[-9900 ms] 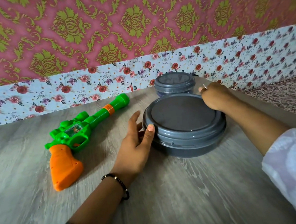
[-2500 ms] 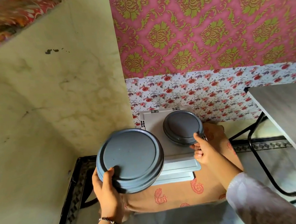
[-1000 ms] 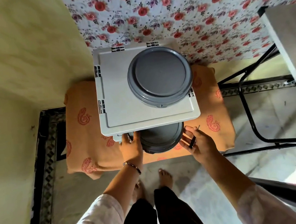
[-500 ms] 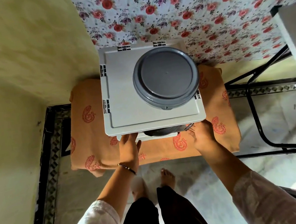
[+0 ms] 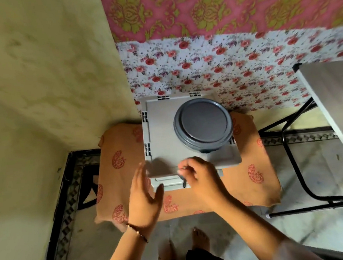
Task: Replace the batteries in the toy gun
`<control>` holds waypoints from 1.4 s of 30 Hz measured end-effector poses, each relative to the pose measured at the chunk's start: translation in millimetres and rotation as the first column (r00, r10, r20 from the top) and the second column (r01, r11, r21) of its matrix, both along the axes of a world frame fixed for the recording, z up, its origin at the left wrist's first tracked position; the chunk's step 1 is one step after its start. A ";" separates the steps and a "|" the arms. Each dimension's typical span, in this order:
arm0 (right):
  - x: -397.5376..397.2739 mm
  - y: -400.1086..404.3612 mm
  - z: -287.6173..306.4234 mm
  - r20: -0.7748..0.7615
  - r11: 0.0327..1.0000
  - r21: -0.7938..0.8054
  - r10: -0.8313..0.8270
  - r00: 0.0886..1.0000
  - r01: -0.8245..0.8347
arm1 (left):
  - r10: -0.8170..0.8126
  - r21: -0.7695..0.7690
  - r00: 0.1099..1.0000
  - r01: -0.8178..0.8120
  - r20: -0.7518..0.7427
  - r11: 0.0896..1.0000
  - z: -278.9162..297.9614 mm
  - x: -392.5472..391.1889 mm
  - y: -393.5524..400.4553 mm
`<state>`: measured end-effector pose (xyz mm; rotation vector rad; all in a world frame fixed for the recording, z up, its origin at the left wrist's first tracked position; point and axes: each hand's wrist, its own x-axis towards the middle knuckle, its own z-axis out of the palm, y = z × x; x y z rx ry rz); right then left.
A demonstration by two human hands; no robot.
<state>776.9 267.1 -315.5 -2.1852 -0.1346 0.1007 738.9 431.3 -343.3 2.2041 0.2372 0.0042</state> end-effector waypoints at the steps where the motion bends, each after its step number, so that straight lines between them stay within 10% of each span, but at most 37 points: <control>1: 13.5 16.3 9.6 -0.018 0.998 -0.038 0.054 0.998 -0.055 | -0.087 0.071 0.996 0.088 -0.014 0.994 3.5 2.6 2.0; 12: 93.0 91.5 4.7 -0.147 0.719 -0.686 0.013 0.989 -0.112 | -0.338 0.385 0.906 0.416 -0.256 0.824 11.3 1.8 17.2; 42: -1.4 34.6 63.9 -0.059 0.958 -0.284 -0.053 0.997 0.034 | -0.363 0.327 0.891 0.441 -0.273 0.836 27.4 -0.8 12.4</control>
